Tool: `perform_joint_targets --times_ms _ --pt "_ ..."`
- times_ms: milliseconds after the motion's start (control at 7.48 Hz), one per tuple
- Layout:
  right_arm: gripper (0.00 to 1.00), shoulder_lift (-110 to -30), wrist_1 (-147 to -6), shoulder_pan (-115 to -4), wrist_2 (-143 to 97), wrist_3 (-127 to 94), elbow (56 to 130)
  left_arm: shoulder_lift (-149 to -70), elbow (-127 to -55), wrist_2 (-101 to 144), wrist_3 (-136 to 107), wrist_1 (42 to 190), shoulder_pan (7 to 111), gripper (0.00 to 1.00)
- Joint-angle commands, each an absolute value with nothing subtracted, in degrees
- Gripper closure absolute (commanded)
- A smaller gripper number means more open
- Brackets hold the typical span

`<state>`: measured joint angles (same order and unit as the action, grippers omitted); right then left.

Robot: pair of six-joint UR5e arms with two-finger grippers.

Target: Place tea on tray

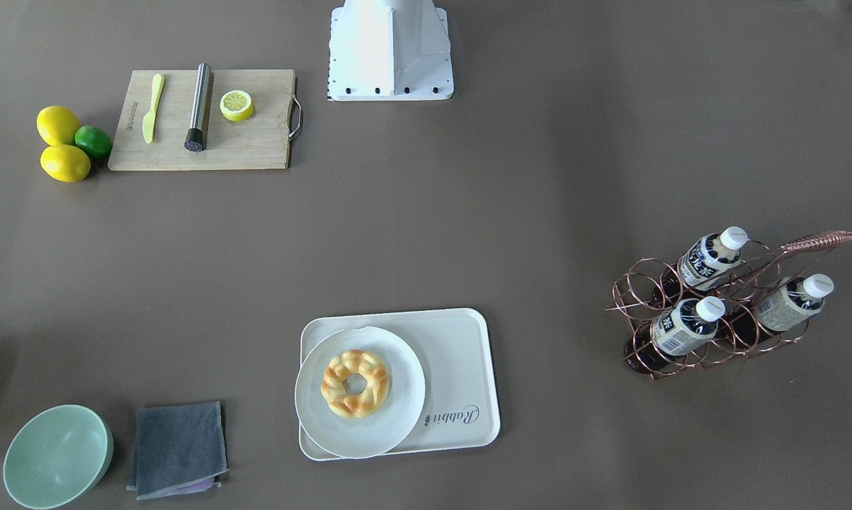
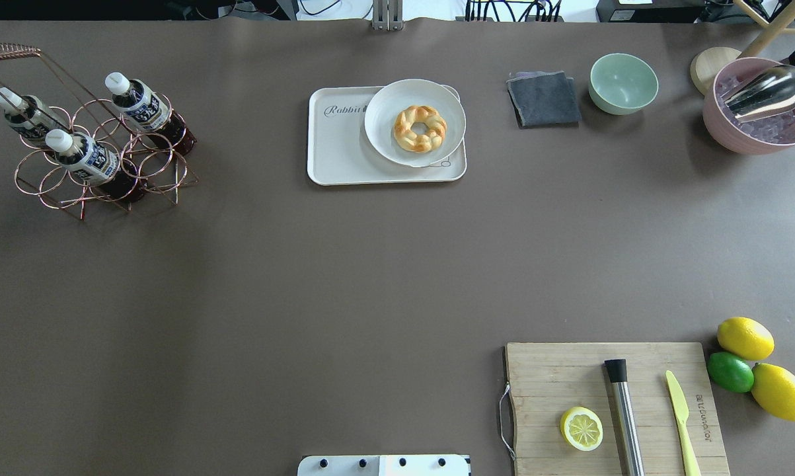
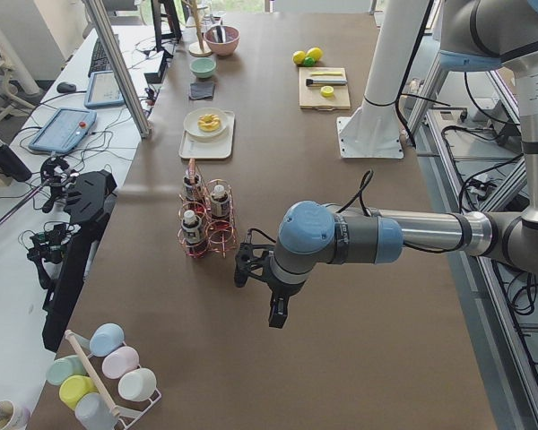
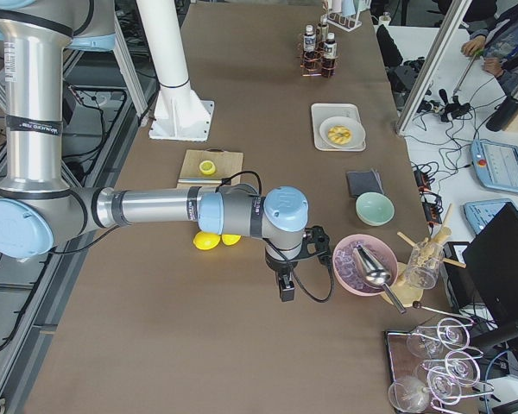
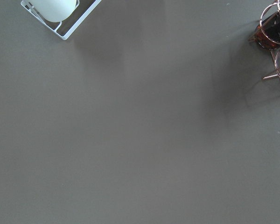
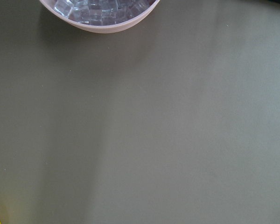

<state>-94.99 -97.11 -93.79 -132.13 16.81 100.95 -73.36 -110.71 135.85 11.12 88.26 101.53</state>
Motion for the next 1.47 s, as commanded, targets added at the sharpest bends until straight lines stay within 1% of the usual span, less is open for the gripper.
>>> perform_joint_targets --times_ms 0,267,1337 --pt "0.0 -95.3 -97.1 -95.2 -131.7 17.9 100.8 -73.1 -110.6 135.8 11.0 89.8 100.1 0.02" --pt "0.0 -95.3 -97.3 -95.2 -132.0 17.7 100.9 -72.9 -109.0 135.9 11.3 90.1 100.1 0.02" --pt "0.0 -95.3 -97.6 -95.7 -132.6 17.0 100.6 -73.4 -109.9 134.6 11.5 90.3 98.4 0.03"
